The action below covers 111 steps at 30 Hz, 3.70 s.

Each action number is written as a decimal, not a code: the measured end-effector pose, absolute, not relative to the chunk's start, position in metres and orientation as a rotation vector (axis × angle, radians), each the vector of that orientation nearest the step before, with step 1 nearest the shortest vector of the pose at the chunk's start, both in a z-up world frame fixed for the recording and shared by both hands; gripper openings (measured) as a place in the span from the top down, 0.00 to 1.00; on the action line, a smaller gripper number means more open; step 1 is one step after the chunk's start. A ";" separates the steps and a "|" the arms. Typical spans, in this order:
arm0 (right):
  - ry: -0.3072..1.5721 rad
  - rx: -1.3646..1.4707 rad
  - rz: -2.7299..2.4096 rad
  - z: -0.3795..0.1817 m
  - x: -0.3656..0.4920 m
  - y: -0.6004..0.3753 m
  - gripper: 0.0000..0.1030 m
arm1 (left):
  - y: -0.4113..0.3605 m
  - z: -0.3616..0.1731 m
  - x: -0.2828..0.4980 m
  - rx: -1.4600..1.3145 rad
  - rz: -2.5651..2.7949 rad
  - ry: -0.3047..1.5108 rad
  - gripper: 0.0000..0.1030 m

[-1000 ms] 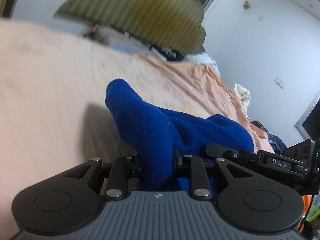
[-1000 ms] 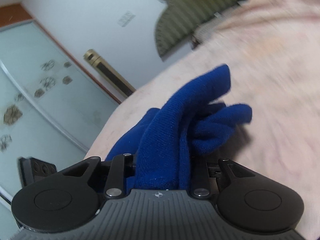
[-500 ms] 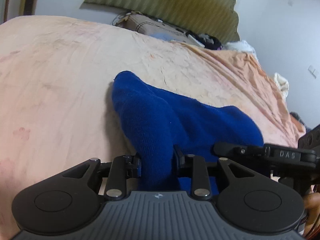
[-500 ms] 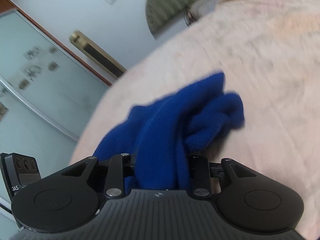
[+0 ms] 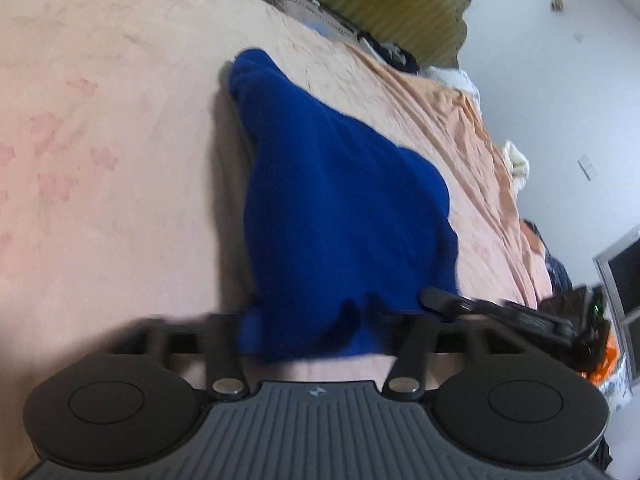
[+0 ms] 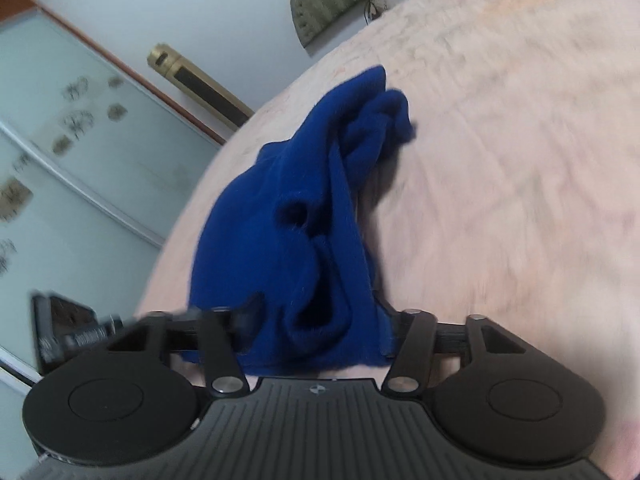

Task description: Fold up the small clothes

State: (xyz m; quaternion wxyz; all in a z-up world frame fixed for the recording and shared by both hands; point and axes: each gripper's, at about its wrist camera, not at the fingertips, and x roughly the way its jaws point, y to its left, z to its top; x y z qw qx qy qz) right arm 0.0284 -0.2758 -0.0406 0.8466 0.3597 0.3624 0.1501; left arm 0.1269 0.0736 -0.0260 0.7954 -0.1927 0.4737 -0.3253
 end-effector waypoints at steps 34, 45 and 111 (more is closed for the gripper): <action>0.677 0.082 -0.061 -0.006 0.132 -0.210 0.57 | -0.021 -0.013 0.200 0.135 -0.285 0.705 0.09; 0.654 0.104 -0.060 0.010 0.133 -0.204 0.55 | -0.026 -0.010 0.201 0.156 -0.274 0.714 0.09; 0.715 0.077 -0.103 -0.018 -0.014 -0.157 0.01 | 0.027 -0.019 0.050 0.070 -0.254 0.736 0.09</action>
